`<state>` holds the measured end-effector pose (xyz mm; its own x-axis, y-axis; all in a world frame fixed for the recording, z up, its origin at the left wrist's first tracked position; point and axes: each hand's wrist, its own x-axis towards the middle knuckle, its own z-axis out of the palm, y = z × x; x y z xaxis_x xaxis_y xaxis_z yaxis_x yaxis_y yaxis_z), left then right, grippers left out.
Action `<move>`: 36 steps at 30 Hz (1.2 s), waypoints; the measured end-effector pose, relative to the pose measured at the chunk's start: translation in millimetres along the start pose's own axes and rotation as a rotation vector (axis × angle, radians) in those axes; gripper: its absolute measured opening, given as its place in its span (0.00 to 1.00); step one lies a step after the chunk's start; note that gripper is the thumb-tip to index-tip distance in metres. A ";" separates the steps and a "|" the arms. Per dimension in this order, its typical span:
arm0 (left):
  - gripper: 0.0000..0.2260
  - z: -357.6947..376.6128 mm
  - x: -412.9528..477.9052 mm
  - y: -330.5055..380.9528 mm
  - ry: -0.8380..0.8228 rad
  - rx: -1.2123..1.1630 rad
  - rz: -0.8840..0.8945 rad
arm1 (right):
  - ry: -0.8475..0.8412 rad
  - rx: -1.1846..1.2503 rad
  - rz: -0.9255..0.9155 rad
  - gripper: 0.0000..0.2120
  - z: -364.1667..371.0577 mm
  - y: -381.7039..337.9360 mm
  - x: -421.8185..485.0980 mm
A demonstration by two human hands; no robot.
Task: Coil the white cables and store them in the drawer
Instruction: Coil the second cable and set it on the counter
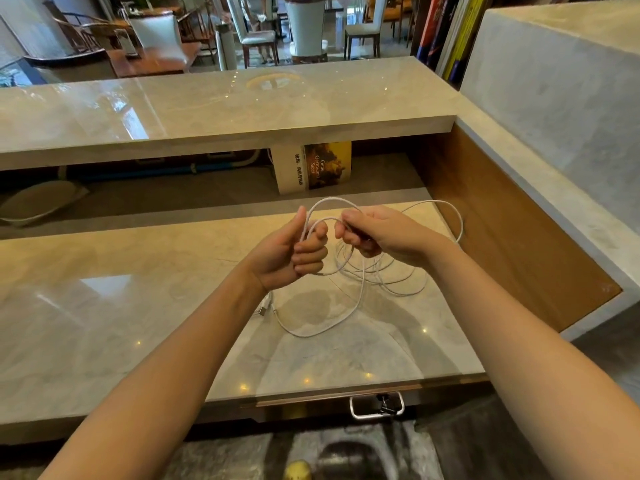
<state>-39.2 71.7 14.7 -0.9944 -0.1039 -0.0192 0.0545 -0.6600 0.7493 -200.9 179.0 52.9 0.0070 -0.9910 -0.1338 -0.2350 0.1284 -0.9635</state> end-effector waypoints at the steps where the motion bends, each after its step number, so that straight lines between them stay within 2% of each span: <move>1: 0.19 -0.7 -0.2 -0.2 0.025 0.000 0.033 | -0.006 0.074 -0.011 0.16 -2.5 -0.1 0.4; 5: 0.12 0.5 -1.2 -1.6 0.078 0.075 0.127 | 0.024 0.235 -0.020 0.16 -9.1 0.8 -0.1; 8: 0.13 1.8 -4.9 2.3 0.097 0.093 0.117 | 0.084 0.133 -0.008 0.14 -15.3 0.3 -5.7; 12: 0.14 -2.3 -14.7 15.2 0.165 -0.091 0.164 | 0.222 0.028 -0.029 0.11 -34.3 2.0 -12.6; 17: 0.15 -9.2 -24.8 32.5 0.088 -0.385 0.277 | 0.362 -0.382 -0.003 0.13 -43.4 34.4 -14.1; 20: 0.16 -4.6 -20.8 36.9 0.247 -0.362 0.411 | 0.305 -0.619 0.092 0.15 -22.5 53.5 -9.0; 23: 0.12 6.0 -9.6 30.4 0.440 -0.067 0.471 | 0.214 -0.941 0.036 0.16 16.5 47.1 1.3; 25: 0.09 12.0 -1.0 23.5 0.567 0.330 0.415 | 0.198 -1.095 -0.099 0.15 38.7 31.3 7.0; 28: 0.07 16.6 2.6 14.7 0.704 0.977 0.258 | 0.274 -1.079 -0.290 0.10 46.7 1.2 6.6; 30: 0.09 14.6 -0.7 11.3 0.702 1.127 0.163 | 0.352 -1.053 -0.356 0.09 37.3 -15.9 3.4; 32: 0.10 13.0 -6.0 11.8 0.624 1.030 0.062 | 0.417 -1.033 -0.346 0.10 19.7 -24.9 3.3; 34: 0.12 12.9 -10.8 13.5 0.451 0.728 0.029 | 0.486 -0.953 -0.309 0.13 2.2 -25.6 7.0; 36: 0.14 13.4 -14.1 14.8 0.275 0.377 0.041 | 0.478 -0.872 -0.253 0.15 -5.0 -22.8 10.9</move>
<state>-25.6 73.4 34.9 -0.9284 -0.3515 -0.1208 0.0062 -0.3396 0.9405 -200.4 165.1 74.5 -0.1890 -0.9211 0.3403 -0.9065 0.0304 -0.4210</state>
